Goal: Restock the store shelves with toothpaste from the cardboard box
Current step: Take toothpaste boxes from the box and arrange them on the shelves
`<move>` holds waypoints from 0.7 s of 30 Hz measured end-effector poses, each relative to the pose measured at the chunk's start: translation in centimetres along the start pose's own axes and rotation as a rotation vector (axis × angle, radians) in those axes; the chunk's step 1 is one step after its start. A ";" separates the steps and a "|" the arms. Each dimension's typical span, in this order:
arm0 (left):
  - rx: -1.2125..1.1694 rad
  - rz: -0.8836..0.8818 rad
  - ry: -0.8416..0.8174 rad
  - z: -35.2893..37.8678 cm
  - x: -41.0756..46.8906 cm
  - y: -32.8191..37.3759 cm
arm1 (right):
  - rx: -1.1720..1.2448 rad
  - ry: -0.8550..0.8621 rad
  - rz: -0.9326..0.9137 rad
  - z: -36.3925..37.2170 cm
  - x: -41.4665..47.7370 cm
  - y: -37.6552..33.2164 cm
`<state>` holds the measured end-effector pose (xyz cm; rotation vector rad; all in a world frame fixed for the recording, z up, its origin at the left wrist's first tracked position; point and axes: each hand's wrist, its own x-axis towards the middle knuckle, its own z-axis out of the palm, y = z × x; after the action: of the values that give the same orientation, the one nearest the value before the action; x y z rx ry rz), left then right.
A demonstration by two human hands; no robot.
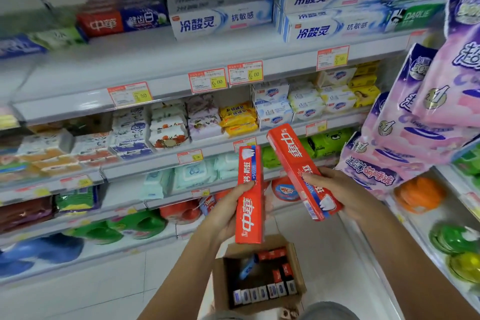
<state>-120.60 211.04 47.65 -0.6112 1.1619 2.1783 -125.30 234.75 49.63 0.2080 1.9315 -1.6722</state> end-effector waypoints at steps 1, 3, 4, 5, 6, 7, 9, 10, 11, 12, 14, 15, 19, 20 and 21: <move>0.078 -0.053 -0.032 -0.6 0.2 0.9 | -0.020 -0.013 0.009 -0.1 0.2 -0.1; 0.250 -0.162 -0.104 -1.4 0.3 2.7 | -0.085 -0.064 0.032 -0.5 0.2 -0.8; 0.345 -0.204 -0.117 -1.8 0.3 3.5 | -0.128 -0.114 0.047 -0.8 0.1 -1.3; 0.445 -0.235 -0.116 -2.2 0.3 4.2 | -0.184 -0.181 0.064 -1.2 -0.1 -1.9; 0.555 -0.262 -0.104 -2.7 0.2 5.0 | -0.252 -0.243 0.086 -1.5 -0.2 -2.4; 0.677 -0.282 -0.092 -3.2 0.2 5.6 | -0.326 -0.294 0.107 -1.9 -0.2 -2.9; 0.878 -0.331 -0.081 -4.1 0.3 6.4 | -0.447 -0.371 0.153 -2.4 0.0 -3.5; 0.934 -0.354 -0.081 -4.2 0.1 6.6 | -0.490 -0.397 0.172 -2.6 0.0 -3.6; 0.969 -0.375 -0.087 -4.3 0.1 6.7 | -0.521 -0.412 0.180 -2.7 0.1 -3.8; 0.970 -0.389 -0.094 -4.4 0.2 6.7 | -0.540 -0.418 0.180 -2.8 0.1 -3.9; 0.933 -0.397 -0.106 -4.2 0.0 6.3 | -0.538 -0.412 0.183 -2.9 0.0 -4.0; 0.897 -0.407 -0.121 -4.3 0.1 6.2 | -0.533 -0.416 0.186 -3.0 -0.1 -4.0; 0.715 -0.458 -0.266 -5.1 0.3 5.8 | -0.586 -0.412 0.183 -3.6 -0.2 -4.2; 0.678 -0.475 -0.331 -5.2 0.4 5.8 | -0.615 -0.392 0.183 -3.8 -0.2 -4.3; 0.652 -0.469 -0.354 -5.2 0.5 5.8 | -0.667 -0.359 0.179 -3.9 -0.1 -4.4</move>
<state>-124.32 204.19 48.07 -0.1709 1.2772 1.3347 -128.54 237.59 53.69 -0.1645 1.9968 -0.8139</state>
